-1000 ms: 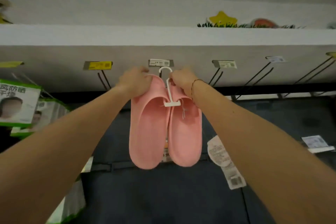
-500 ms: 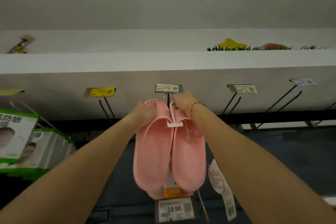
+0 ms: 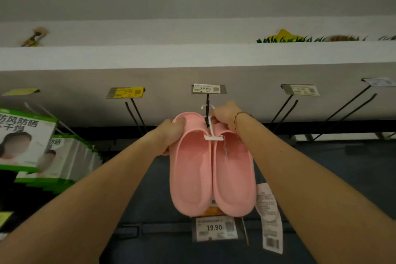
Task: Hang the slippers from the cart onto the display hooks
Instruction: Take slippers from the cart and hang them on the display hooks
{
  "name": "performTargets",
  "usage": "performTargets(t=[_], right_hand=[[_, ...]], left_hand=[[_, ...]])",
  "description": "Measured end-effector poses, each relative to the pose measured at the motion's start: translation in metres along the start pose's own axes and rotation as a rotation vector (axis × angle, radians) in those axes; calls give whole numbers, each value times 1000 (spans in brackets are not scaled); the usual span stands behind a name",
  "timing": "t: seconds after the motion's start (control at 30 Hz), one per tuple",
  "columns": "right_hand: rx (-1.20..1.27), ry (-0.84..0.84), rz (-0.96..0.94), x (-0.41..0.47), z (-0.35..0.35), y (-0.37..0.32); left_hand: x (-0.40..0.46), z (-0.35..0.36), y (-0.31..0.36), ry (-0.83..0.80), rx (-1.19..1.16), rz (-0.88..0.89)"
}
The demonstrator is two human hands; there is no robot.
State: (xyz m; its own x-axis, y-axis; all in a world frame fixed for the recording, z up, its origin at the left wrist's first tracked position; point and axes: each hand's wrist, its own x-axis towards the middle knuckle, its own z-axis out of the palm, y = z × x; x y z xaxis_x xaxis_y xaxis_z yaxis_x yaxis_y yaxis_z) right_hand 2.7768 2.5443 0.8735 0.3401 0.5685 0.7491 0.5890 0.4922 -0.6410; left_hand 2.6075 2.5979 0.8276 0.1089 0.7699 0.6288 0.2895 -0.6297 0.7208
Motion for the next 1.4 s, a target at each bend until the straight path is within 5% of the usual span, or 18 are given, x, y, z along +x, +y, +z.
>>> performTargets(t=[0.5,0.7,0.83,0.93,1.03,1.4], right_hand=[[-235,174,-322,-108,2,-38],[-370,-168,-434,-170,95,-87],[-573,-431,-559,-216,161,-122],[-809,-922,-478,-267,210,-145],[-922,-1304,-325,-329,262,-158],[-639,-1714,-622,-628,410,-145]], left_hand=[[-79,-43,-16,89,163,-44],[-135,-124,-50,235,639,3],[-195,-203,-66,71,993,-121],[-252,-259,-84,-179,1011,-459],[-315,-314,-118,-224,1033,-646],[-607,-430,-260,-122,930,-1123]])
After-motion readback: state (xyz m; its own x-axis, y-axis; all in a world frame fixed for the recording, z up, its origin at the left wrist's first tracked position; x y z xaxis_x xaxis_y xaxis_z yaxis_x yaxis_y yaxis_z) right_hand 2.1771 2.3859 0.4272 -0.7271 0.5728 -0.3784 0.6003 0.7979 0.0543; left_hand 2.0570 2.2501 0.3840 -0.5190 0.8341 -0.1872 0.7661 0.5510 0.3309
